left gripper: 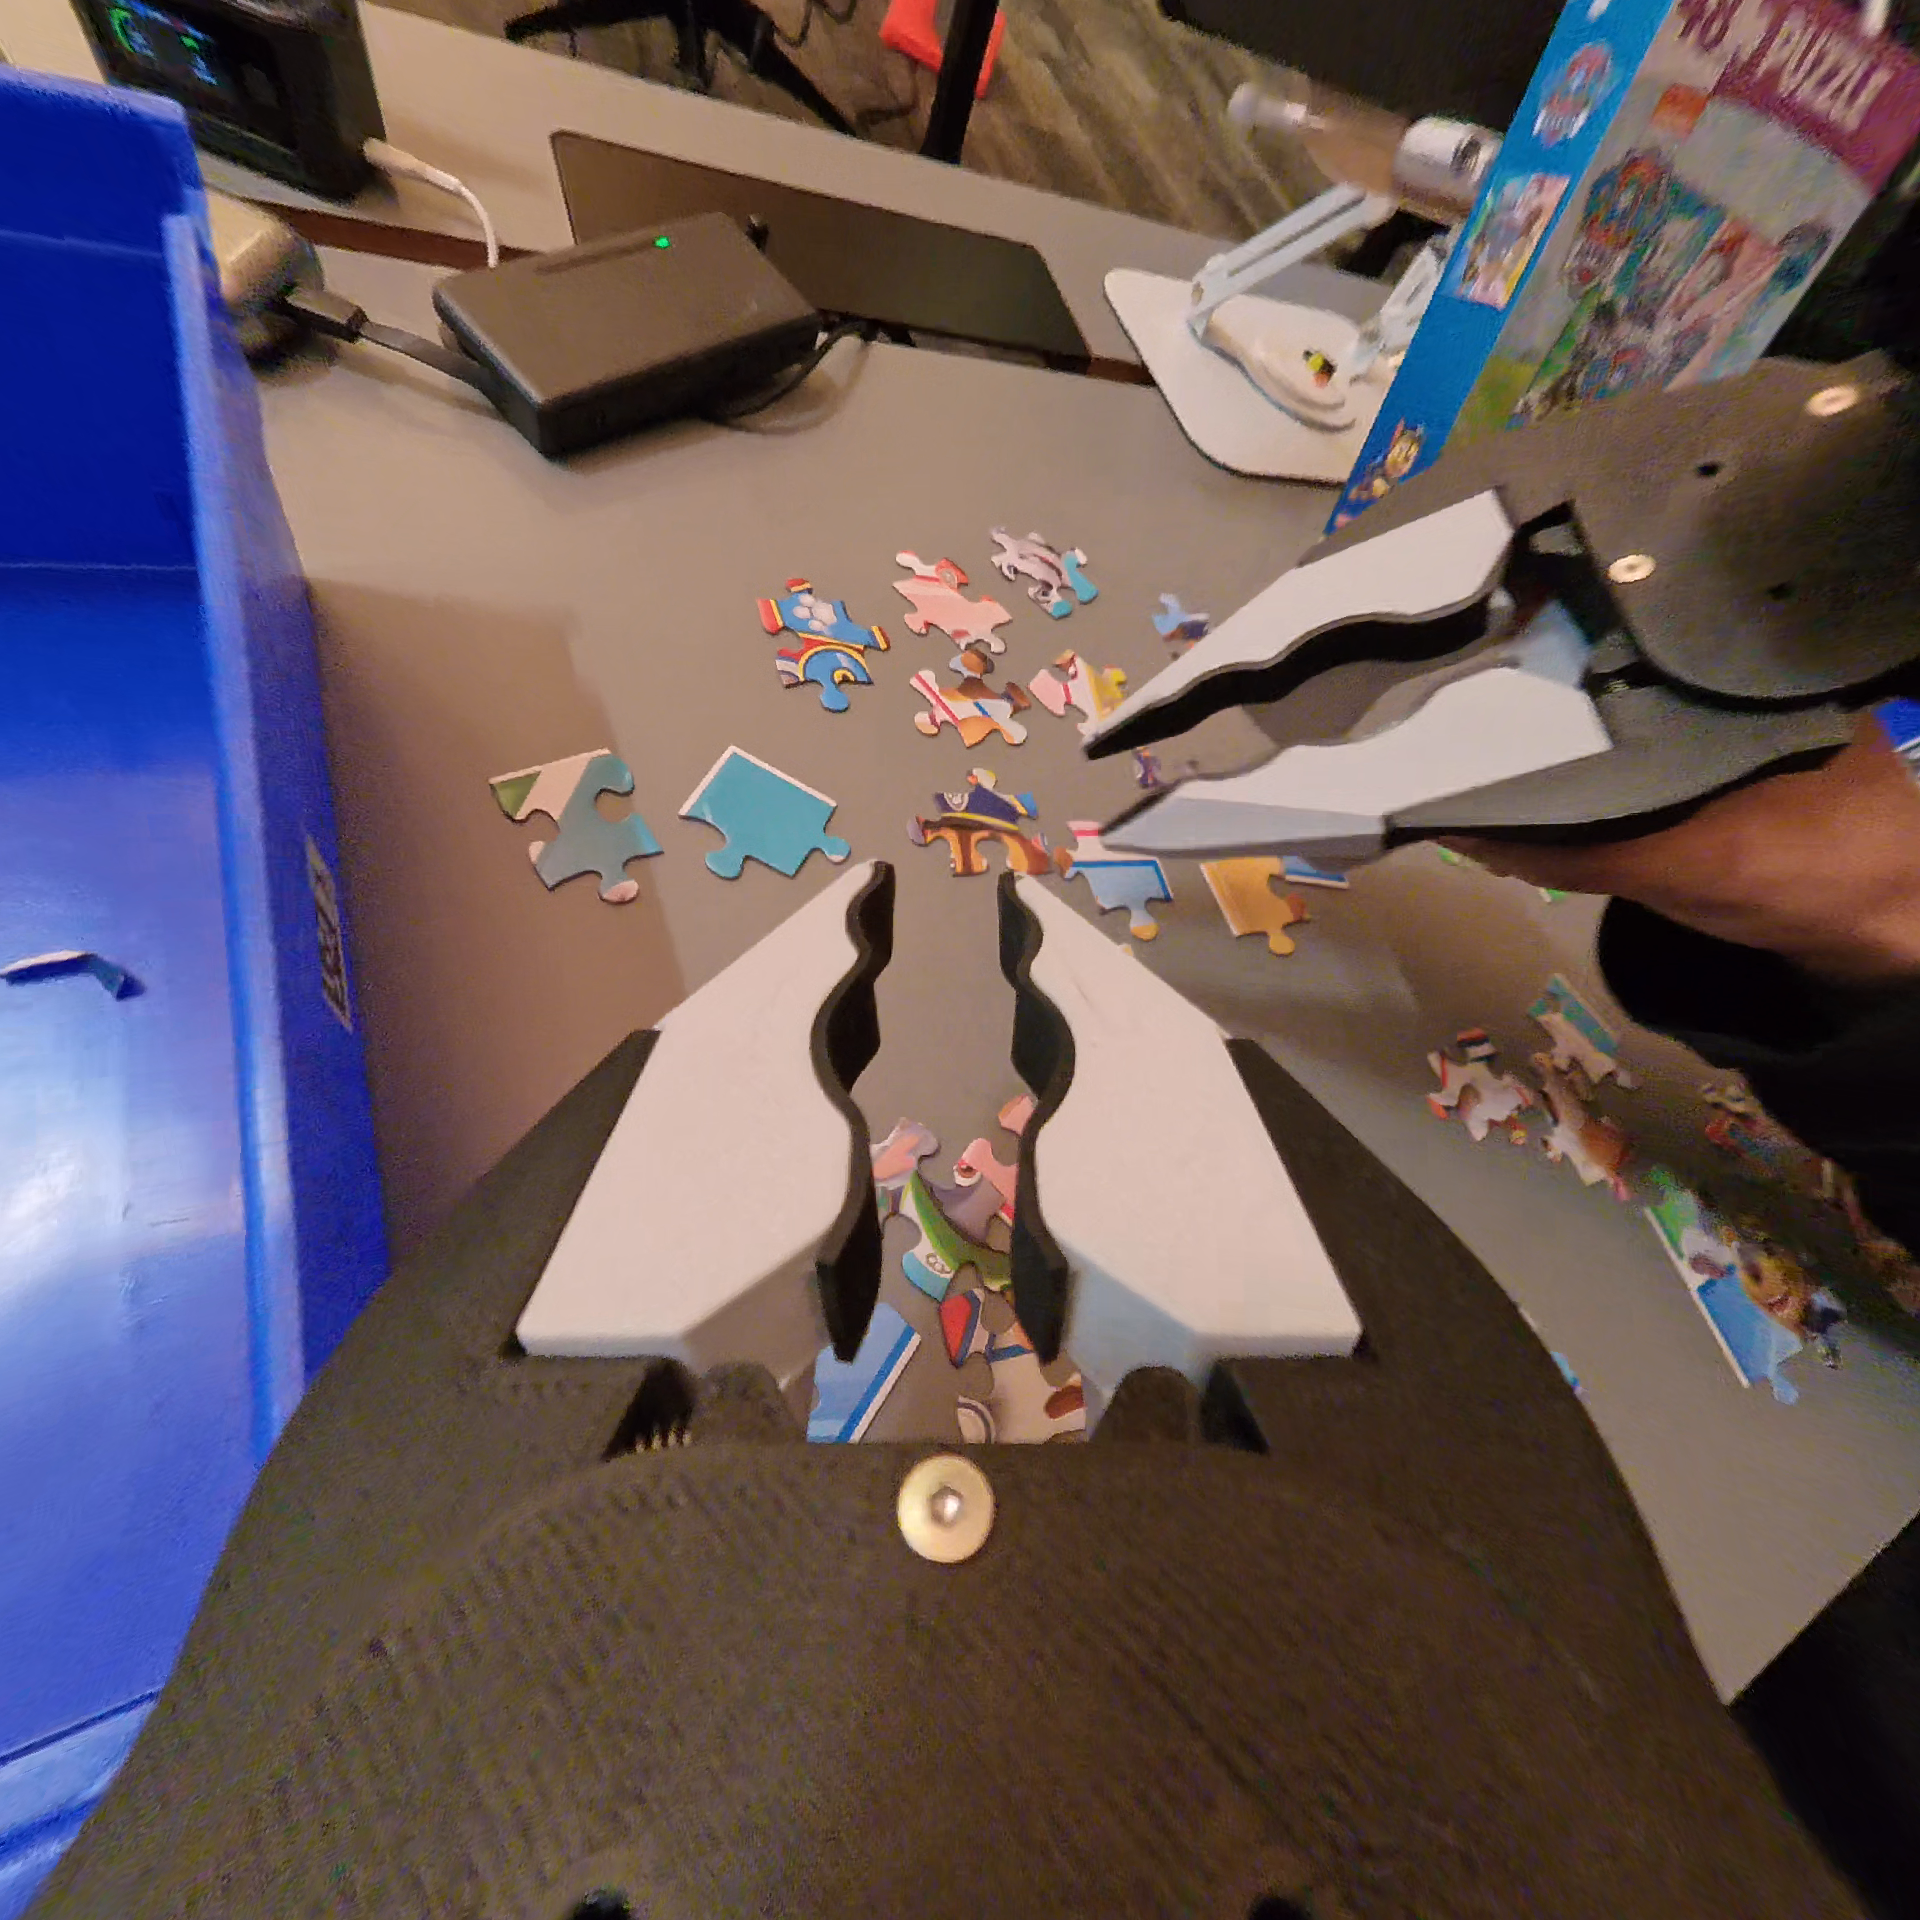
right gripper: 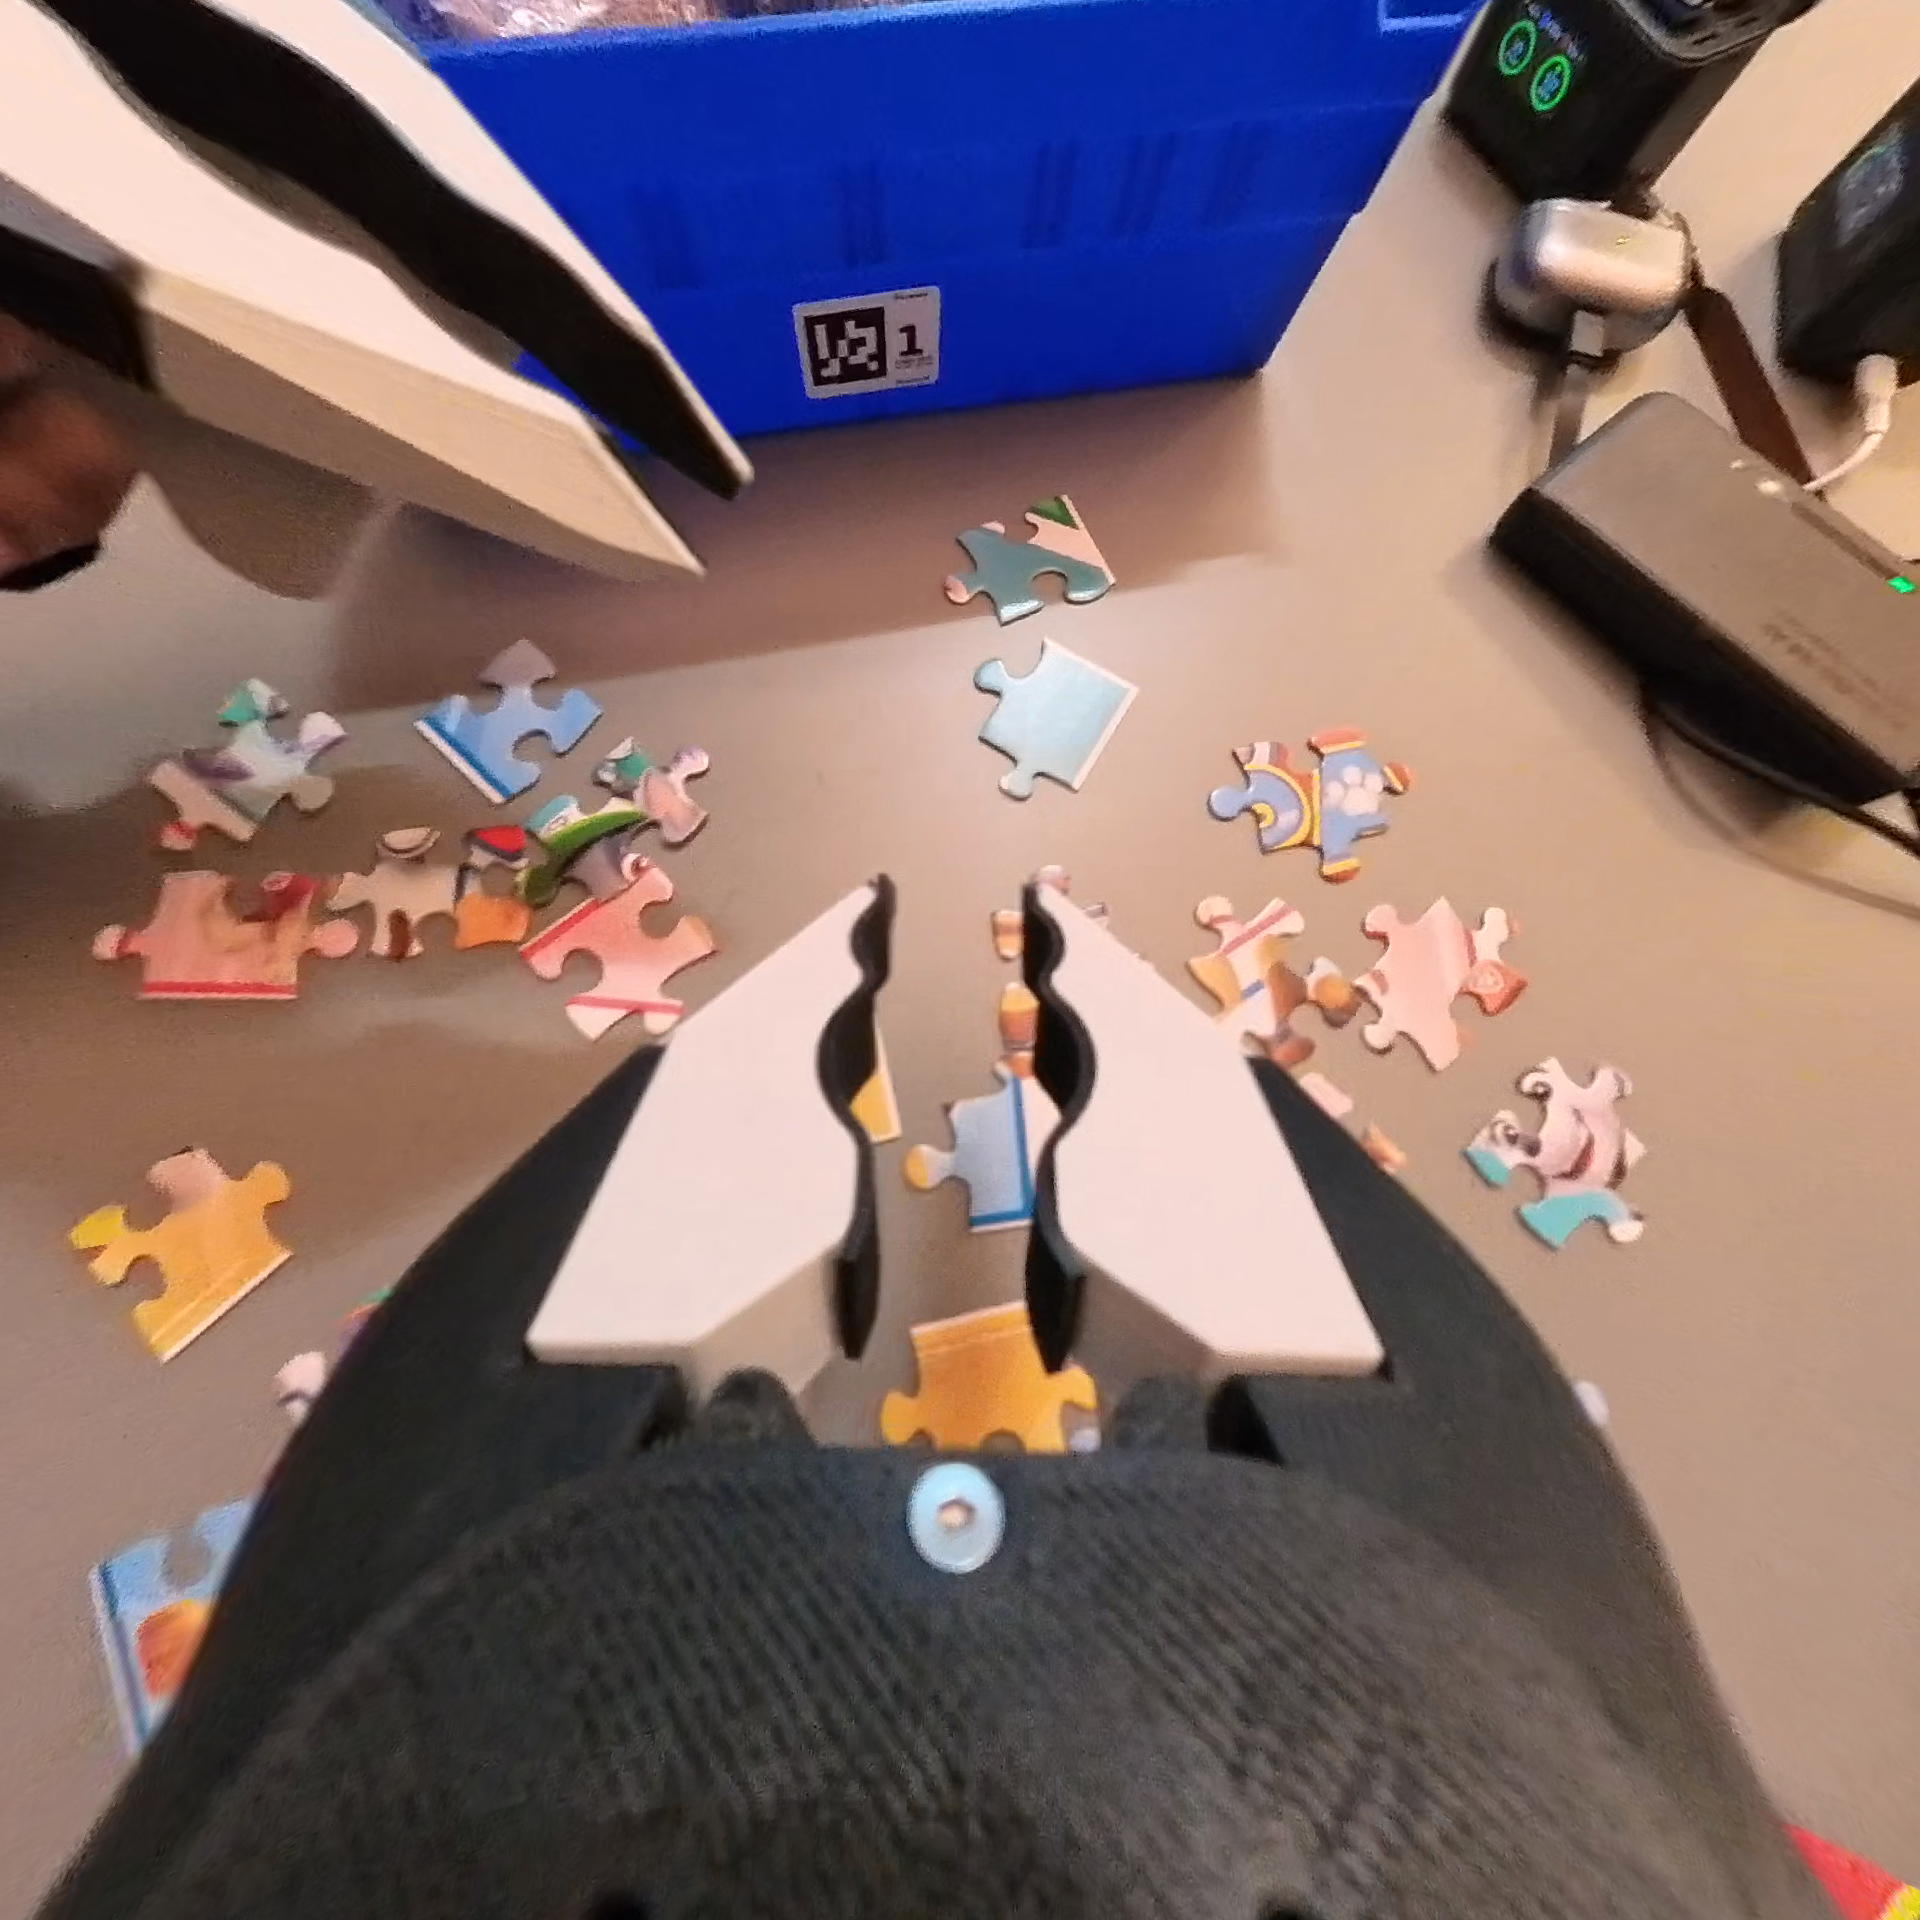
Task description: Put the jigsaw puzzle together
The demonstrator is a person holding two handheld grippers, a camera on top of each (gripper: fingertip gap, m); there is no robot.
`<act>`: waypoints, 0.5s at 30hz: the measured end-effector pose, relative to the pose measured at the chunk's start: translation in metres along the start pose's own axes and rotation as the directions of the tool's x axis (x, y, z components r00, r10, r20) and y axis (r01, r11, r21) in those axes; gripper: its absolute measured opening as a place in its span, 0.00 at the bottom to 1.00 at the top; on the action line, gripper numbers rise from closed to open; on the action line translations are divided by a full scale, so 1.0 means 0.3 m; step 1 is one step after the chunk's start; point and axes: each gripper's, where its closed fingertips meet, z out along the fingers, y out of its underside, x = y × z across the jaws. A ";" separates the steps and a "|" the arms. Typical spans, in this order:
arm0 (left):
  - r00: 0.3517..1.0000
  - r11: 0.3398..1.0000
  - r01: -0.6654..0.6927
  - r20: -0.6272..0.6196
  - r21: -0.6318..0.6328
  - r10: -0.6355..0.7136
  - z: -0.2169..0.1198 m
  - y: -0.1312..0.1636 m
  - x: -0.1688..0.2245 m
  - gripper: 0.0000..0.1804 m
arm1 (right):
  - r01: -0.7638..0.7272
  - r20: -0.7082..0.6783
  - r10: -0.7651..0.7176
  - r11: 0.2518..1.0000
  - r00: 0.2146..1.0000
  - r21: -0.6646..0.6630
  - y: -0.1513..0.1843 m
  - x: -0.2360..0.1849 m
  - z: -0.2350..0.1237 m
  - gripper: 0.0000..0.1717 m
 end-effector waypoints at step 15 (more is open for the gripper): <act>0.997 0.993 -0.007 0.074 0.120 -0.002 -0.130 -0.068 -0.037 0.08 | 0.176 0.237 -0.142 0.976 0.961 -0.128 0.051 -0.317 0.246 0.35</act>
